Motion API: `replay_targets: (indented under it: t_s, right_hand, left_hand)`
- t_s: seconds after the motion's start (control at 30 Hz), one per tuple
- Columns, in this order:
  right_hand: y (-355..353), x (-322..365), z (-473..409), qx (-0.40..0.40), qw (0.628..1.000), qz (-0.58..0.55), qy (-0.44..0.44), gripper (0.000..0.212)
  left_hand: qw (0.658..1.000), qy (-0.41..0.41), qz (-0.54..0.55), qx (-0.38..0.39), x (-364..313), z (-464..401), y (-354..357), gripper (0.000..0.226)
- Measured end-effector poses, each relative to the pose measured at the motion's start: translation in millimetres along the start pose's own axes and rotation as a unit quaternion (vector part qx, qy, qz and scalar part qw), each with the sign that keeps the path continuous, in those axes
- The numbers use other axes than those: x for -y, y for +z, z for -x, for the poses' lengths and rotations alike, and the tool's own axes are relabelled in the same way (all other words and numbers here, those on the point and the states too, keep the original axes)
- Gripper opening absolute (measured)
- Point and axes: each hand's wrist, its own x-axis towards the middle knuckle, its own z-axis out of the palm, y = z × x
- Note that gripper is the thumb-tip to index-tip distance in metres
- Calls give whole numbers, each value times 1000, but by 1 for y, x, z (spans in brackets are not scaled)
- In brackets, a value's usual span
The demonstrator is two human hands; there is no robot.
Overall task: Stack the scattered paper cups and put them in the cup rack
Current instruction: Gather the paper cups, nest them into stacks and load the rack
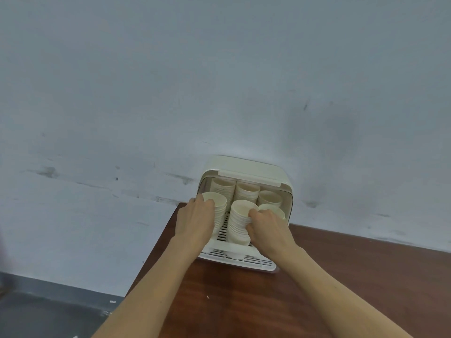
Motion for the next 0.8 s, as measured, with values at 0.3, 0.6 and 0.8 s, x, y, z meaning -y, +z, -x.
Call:
replay_targets:
  t_s: [0.3, 0.6, 0.8]
  right_hand:
    - [15, 1, -8, -36, 999, -16, 23, 9]
    - [22, -3, -17, -33, 996, -49, 60, 6]
    - [23, -5, -12, -43, 997, -47, 54, 20]
  left_hand:
    - [998, -12, 59, -8, 1, -2, 13, 8]
    - [996, 3, 85, -38, -7, -11, 21, 11]
    - [996, -4, 78, -35, -8, -10, 27, 8]
